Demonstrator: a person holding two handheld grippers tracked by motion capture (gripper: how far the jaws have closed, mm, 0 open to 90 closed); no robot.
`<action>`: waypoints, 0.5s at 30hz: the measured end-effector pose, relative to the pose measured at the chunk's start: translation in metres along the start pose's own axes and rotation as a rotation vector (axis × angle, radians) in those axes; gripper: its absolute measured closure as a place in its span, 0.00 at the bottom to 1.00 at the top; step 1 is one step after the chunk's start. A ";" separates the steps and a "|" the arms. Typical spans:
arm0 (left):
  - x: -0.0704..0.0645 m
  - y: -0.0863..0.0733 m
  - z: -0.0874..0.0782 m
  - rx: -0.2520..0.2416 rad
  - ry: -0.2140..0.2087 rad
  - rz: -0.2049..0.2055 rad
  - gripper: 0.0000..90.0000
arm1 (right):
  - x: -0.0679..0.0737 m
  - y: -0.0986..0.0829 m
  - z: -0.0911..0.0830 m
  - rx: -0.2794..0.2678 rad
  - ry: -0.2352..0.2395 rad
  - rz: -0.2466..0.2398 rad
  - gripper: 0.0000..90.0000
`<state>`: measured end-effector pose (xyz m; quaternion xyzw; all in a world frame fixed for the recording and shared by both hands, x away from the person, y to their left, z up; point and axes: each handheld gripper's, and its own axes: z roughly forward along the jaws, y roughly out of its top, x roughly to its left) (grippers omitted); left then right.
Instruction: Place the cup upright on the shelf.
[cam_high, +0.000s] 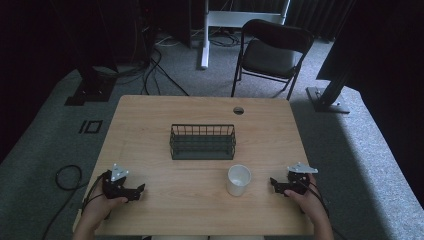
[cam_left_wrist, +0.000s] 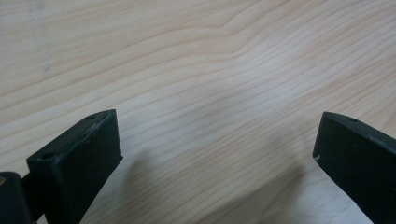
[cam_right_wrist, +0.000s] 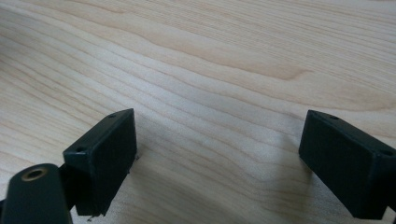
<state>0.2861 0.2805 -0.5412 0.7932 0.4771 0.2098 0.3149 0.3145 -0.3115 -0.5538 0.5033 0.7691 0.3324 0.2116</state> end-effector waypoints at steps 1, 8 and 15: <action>-0.002 0.001 0.000 -0.004 -0.003 0.002 0.01 | 0.000 0.000 0.000 0.000 0.000 0.000 0.12; -0.011 0.008 0.004 -0.007 -0.030 0.031 0.02 | 0.000 0.000 0.000 0.000 0.000 0.000 0.12; -0.023 0.014 0.009 -0.003 -0.059 0.059 0.01 | 0.000 0.000 0.000 0.000 0.000 0.000 0.12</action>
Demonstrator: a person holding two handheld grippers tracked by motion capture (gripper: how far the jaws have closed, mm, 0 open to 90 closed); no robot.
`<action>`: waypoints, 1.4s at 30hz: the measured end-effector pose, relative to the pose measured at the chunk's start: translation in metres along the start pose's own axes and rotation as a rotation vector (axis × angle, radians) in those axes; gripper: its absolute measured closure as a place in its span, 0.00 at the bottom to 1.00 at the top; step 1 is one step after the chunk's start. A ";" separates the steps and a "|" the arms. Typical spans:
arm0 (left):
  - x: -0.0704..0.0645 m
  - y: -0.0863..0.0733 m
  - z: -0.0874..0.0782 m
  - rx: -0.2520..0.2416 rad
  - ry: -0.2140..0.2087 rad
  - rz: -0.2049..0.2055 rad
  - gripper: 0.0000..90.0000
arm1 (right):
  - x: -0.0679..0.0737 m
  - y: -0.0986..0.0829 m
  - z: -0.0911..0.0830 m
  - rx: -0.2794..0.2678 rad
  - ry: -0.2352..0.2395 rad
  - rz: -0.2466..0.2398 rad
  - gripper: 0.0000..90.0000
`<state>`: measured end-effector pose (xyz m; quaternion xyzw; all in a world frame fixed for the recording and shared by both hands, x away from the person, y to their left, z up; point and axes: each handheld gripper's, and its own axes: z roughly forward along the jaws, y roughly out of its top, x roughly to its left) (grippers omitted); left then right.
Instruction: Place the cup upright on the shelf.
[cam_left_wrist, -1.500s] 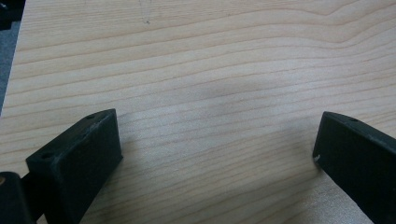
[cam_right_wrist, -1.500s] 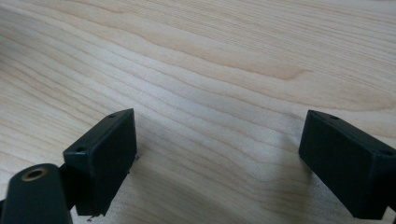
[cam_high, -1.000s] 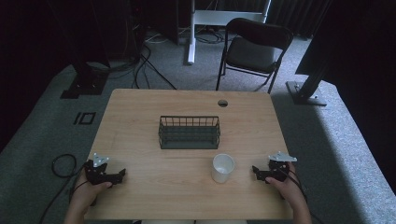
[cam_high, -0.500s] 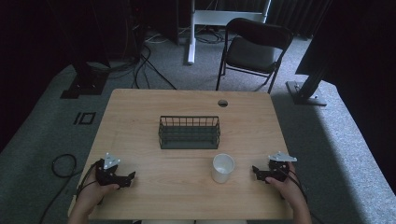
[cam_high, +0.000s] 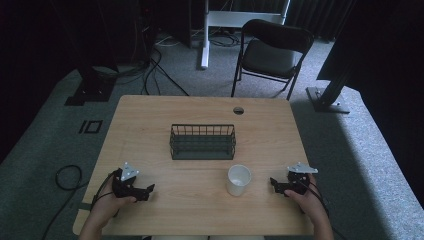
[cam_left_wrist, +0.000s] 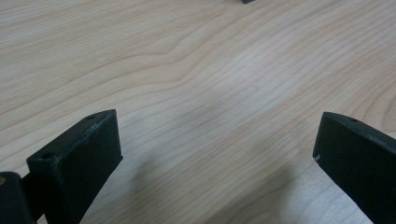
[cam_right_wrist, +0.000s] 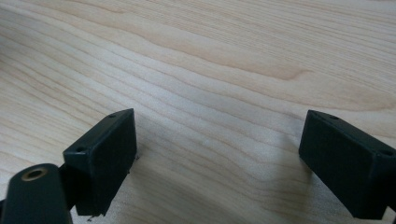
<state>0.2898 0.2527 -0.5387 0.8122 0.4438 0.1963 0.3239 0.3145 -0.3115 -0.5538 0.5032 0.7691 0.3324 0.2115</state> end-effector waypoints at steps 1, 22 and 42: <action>-0.002 0.001 0.001 0.001 -0.006 0.007 0.01 | 0.000 0.000 0.000 0.000 0.000 0.000 0.12; -0.035 0.030 0.014 -0.051 -0.113 0.063 0.02 | 0.000 0.000 0.000 0.000 0.000 0.000 0.12; -0.072 0.050 0.030 -0.064 -0.216 0.169 0.02 | 0.000 0.000 0.000 0.000 0.000 0.000 0.12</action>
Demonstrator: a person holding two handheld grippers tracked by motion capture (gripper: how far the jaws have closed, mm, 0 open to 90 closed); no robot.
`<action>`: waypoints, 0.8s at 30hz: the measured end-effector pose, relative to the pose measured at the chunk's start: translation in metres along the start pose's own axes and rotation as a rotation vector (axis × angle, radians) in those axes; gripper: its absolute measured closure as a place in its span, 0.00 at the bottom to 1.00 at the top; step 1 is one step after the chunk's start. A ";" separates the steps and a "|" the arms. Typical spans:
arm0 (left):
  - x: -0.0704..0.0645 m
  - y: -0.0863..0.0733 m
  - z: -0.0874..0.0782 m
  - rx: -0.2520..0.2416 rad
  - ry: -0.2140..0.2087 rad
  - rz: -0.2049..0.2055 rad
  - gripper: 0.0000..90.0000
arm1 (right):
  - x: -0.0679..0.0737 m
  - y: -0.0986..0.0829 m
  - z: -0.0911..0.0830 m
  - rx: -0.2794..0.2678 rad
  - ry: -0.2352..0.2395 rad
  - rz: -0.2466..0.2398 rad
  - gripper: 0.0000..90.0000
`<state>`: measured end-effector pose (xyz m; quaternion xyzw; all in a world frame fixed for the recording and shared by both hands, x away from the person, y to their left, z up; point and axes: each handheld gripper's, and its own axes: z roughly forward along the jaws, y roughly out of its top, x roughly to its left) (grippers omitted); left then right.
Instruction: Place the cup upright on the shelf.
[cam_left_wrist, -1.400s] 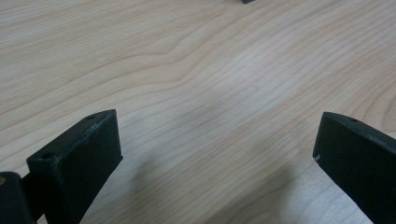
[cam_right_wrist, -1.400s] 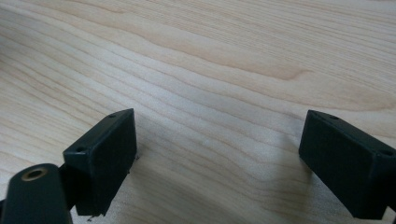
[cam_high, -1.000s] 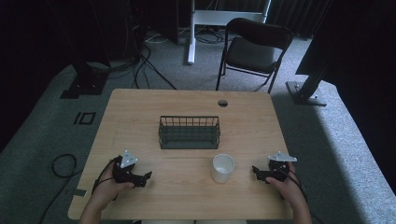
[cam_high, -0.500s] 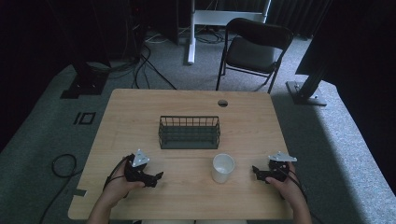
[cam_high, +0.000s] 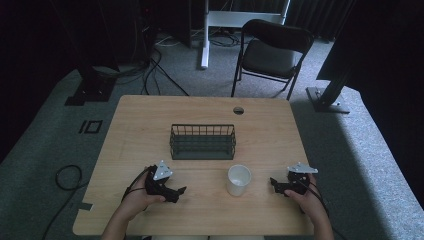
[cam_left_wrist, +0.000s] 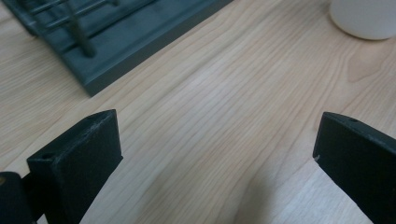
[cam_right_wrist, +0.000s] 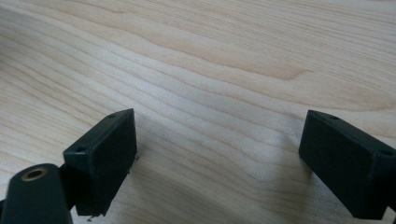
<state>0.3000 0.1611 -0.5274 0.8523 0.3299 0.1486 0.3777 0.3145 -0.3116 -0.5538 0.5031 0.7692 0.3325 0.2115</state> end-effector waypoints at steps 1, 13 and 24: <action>-0.002 0.002 0.002 0.000 -0.006 0.004 0.02 | 0.000 0.000 0.000 0.000 0.000 0.000 0.12; -0.024 0.022 0.017 -0.020 -0.075 0.069 0.02 | 0.000 0.000 0.000 0.000 0.000 0.000 0.12; -0.043 0.041 0.029 -0.066 -0.152 0.110 0.02 | 0.000 0.000 0.000 0.000 0.000 0.000 0.12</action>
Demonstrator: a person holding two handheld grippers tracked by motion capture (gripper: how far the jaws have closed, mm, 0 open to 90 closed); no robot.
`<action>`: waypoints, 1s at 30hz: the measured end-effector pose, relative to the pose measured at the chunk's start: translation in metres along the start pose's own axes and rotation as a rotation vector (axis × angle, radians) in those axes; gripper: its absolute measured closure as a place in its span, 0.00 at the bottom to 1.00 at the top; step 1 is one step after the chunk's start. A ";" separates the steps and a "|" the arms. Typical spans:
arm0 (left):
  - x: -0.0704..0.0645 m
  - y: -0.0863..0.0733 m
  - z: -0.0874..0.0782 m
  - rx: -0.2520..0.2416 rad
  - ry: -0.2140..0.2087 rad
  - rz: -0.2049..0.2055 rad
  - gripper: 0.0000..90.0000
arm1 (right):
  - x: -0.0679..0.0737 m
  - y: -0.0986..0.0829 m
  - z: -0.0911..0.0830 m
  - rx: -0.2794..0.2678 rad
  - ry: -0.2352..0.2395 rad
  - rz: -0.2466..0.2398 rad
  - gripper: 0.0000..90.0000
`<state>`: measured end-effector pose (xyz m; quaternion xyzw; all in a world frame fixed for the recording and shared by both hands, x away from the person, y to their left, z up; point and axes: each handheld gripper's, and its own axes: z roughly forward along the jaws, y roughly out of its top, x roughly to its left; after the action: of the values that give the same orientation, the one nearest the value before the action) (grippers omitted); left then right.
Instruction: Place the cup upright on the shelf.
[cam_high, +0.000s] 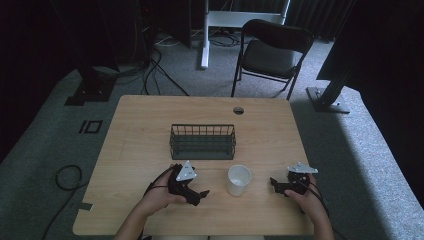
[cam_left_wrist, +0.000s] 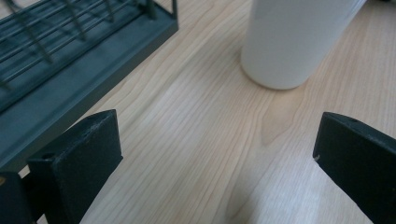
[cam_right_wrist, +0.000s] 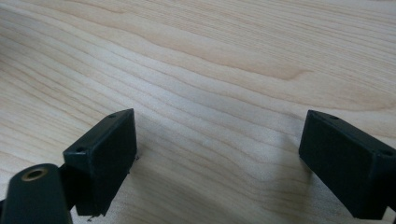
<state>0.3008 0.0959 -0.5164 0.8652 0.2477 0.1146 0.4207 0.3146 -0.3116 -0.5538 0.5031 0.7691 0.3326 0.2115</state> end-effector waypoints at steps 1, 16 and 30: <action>-0.001 0.001 0.002 0.000 -0.011 0.004 0.02 | 0.000 0.000 0.000 0.000 0.000 0.000 0.12; -0.017 0.027 0.018 -0.062 -0.089 0.043 0.02 | 0.000 0.000 0.000 0.000 0.000 0.000 0.12; -0.029 0.045 0.034 -0.096 -0.132 0.080 0.02 | 0.000 0.000 0.000 0.001 0.000 0.002 0.12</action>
<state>0.3045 0.0342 -0.5013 0.8589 0.1787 0.0857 0.4722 0.3145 -0.3115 -0.5537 0.5038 0.7689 0.3323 0.2109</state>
